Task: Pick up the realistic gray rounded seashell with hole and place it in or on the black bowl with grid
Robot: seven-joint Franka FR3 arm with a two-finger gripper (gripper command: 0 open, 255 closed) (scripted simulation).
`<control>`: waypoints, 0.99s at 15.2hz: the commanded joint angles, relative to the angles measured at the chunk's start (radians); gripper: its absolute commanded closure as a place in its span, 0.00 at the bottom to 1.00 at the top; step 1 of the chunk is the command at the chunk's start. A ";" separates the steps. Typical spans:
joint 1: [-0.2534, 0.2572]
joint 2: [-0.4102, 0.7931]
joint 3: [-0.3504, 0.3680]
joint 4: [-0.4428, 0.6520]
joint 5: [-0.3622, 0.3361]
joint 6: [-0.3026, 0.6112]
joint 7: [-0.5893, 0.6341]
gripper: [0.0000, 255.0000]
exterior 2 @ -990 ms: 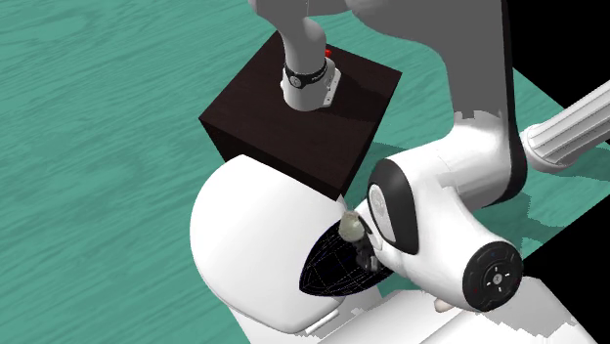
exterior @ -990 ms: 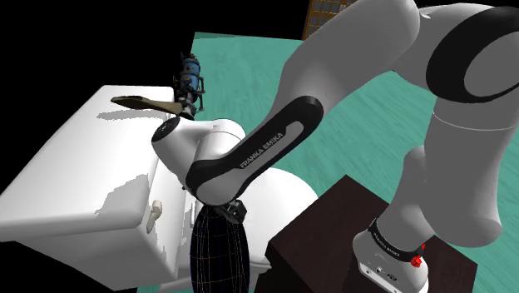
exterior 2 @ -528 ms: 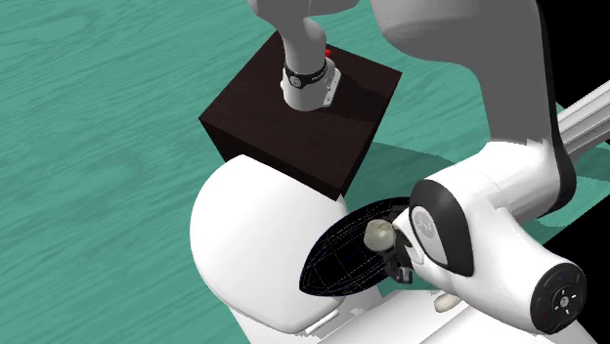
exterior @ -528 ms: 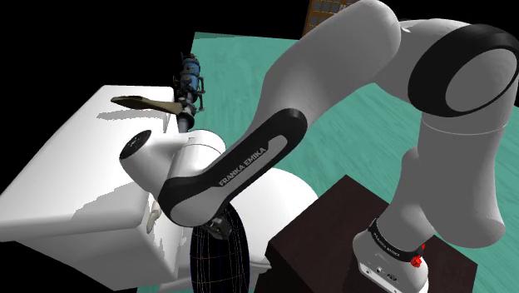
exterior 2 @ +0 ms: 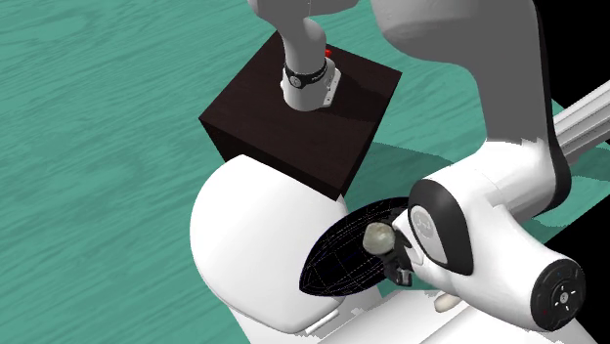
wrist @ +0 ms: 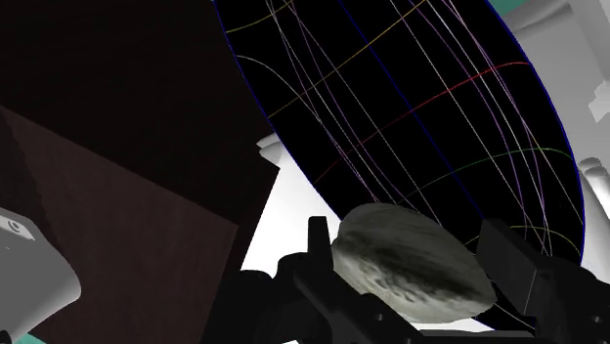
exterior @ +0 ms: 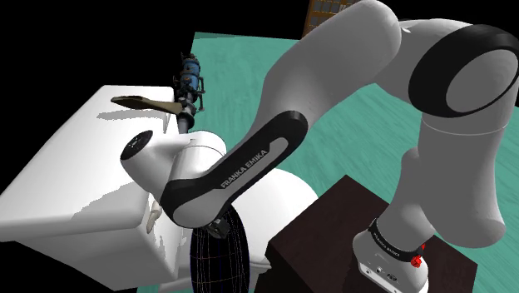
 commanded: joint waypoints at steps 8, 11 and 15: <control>0.008 0.000 -0.007 0.010 -0.005 -0.072 0.001 0.00; -0.041 0.008 -0.015 -0.076 0.005 0.103 -0.075 0.00; -0.109 0.061 -0.018 -0.145 0.027 0.324 -0.188 0.00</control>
